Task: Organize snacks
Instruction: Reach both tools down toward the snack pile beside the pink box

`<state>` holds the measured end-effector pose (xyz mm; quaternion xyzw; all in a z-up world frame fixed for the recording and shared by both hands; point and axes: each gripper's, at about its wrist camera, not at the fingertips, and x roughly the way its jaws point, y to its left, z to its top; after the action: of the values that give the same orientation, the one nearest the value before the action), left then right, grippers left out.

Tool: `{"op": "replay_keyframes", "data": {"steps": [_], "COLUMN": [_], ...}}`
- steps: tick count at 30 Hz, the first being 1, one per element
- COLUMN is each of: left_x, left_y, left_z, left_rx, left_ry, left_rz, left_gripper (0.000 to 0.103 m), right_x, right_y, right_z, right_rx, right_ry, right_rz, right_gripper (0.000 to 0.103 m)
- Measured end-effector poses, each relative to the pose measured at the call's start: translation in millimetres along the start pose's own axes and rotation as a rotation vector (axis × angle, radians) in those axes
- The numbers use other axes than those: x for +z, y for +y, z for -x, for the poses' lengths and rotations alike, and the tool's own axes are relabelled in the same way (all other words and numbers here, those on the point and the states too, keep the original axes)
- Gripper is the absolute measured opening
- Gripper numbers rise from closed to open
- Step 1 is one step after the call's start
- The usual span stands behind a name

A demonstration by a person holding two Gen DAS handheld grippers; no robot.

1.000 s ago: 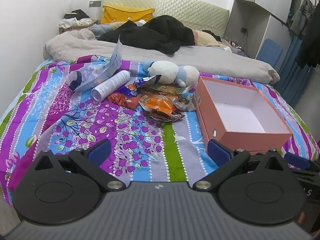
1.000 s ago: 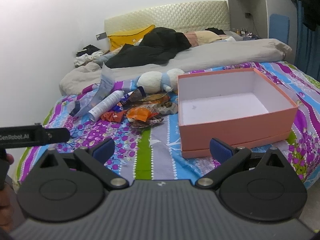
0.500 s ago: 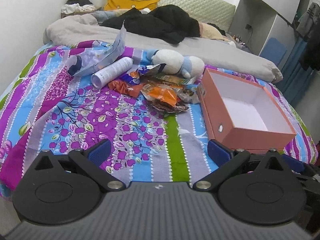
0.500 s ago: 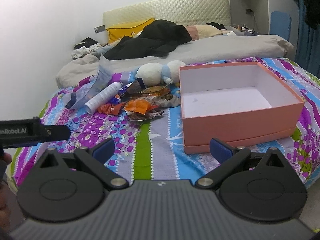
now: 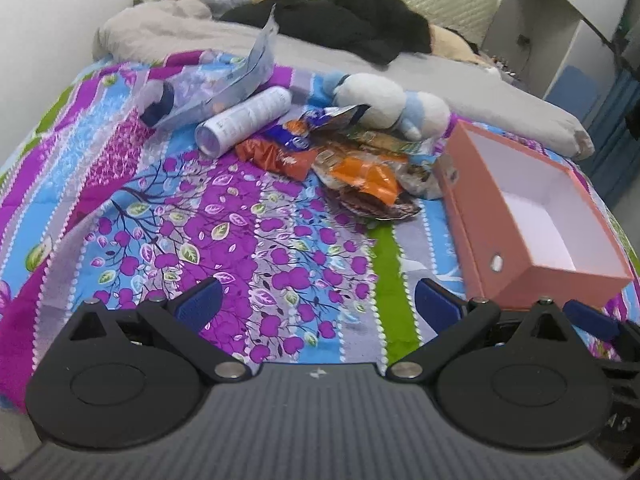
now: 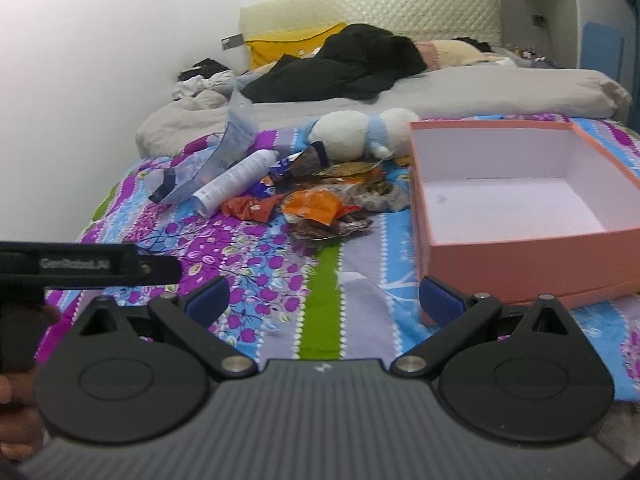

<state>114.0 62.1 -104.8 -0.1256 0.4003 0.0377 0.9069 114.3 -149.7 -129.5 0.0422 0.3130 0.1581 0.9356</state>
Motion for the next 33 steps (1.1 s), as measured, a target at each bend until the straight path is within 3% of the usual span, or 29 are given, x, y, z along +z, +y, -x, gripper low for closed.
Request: {"op": "replay_keyframes", "data": {"steps": [17,24,33], "left_x": [53.2,76.4,107.8], "left_y": [41.4,53.1,65.8], "left_z": [-114.2,-171.0,-226.2], "left_rx": [0.062,0.061,0.009], "left_ry": [0.043,0.042,0.036], "left_rz": [0.057,0.082,0.151], "left_gripper": [0.103,0.103,0.103], "right_x": [14.0,19.1,39.4], "right_y": [10.6,6.7,5.6], "right_z": [-100.8,-153.7,-213.4], "right_rx": [0.033,0.022,0.004], "right_ry": [0.041,0.038,0.007], "right_rz": [0.104,0.139,0.191], "right_gripper": [0.102,0.103,0.103]}}
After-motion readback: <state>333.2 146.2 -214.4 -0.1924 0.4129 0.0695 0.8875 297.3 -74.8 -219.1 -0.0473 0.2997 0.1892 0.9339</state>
